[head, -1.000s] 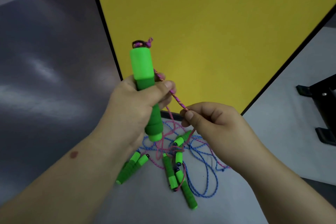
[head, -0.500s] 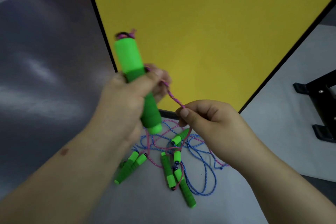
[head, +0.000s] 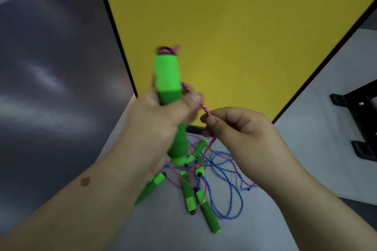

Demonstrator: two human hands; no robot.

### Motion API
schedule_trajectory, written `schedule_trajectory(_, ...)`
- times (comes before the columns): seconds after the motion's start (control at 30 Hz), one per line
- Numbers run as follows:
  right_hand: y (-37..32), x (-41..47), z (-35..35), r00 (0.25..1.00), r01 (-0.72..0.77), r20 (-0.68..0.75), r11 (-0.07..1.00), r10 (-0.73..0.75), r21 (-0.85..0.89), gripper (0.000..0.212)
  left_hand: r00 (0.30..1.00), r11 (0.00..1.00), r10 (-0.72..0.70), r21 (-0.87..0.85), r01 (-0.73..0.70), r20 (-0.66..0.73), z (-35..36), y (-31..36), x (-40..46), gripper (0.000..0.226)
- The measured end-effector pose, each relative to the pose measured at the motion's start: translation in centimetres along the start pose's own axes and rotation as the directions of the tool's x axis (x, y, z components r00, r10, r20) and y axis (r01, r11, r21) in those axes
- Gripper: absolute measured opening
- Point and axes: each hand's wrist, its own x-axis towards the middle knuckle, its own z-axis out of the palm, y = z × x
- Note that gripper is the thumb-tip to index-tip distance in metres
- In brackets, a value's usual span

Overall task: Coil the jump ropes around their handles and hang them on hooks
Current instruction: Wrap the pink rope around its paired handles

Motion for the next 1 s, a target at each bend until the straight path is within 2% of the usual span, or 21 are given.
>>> schedule_trajectory(0.03,0.0,0.1,0.1,1.000,0.015,-0.003,0.999,-0.015,0.035,0.018,0.999,0.998,-0.003,0.068,0.001,0.032,0.4,-0.3,-0.5,0.020)
schedule_trajectory(0.1,0.0,0.1,0.1,0.999,0.023,0.039,0.999,-0.025,0.042,0.017,0.999,0.993,0.046,0.107,-0.044,-0.021,0.5,-0.3,-0.3,0.019)
schedule_trajectory(0.17,0.3,-0.1,0.1,0.997,0.004,0.076,1.000,-0.002,-0.027,0.018,0.991,0.996,0.074,-0.032,-0.078,-0.116,-0.4,0.6,0.7,0.019)
schedule_trajectory(0.23,0.5,-0.2,0.2,0.999,0.008,0.048,0.998,-0.005,-0.054,0.020,0.994,0.996,0.045,-0.078,-0.053,-0.102,-0.8,0.8,0.8,0.015)
schedule_trajectory(0.3,0.4,-0.1,0.3,0.999,0.037,-0.006,0.999,-0.037,0.009,0.018,1.000,0.997,0.010,0.082,-0.011,0.005,-0.1,-0.2,0.0,0.014)
schedule_trajectory(0.37,0.3,0.1,0.3,0.999,0.041,0.017,0.998,-0.042,0.040,0.016,1.000,0.990,0.014,0.139,-0.016,0.015,0.6,-0.6,-0.5,0.017)
schedule_trajectory(0.47,0.7,0.1,-0.1,0.995,-0.019,0.099,0.998,0.025,-0.067,0.019,0.994,0.997,0.039,-0.066,-0.046,-0.104,-0.4,0.3,0.9,0.020)
schedule_trajectory(0.5,0.7,0.0,-0.1,0.994,-0.024,0.100,0.996,0.032,-0.082,0.021,0.993,0.996,0.032,-0.076,-0.041,-0.110,-0.6,0.4,1.0,0.020)
schedule_trajectory(0.6,0.5,-0.1,0.2,0.999,0.008,0.043,0.998,-0.006,-0.056,0.022,1.000,0.994,-0.013,0.104,0.015,-0.019,0.1,-0.8,-0.1,0.028)
schedule_trajectory(0.67,0.4,0.0,0.2,0.998,0.016,0.057,1.000,-0.016,-0.011,0.019,1.000,0.992,-0.006,0.128,0.008,-0.015,0.5,-0.8,-0.2,0.022)
schedule_trajectory(0.77,0.8,0.1,0.0,0.996,-0.003,0.089,0.999,0.007,-0.045,0.019,0.996,0.999,0.028,-0.040,-0.032,-0.086,-0.7,0.1,1.0,0.017)
schedule_trajectory(0.9,0.7,0.2,0.0,1.000,0.021,0.021,1.000,-0.021,0.009,0.019,0.998,0.996,-0.060,0.070,0.059,0.025,0.3,-0.9,-0.4,0.014)
schedule_trajectory(1.0,0.6,0.1,-0.1,0.996,-0.023,0.088,1.000,0.025,-0.017,0.018,0.994,0.999,-0.014,-0.039,0.009,-0.110,-0.2,-0.1,0.8,0.019)
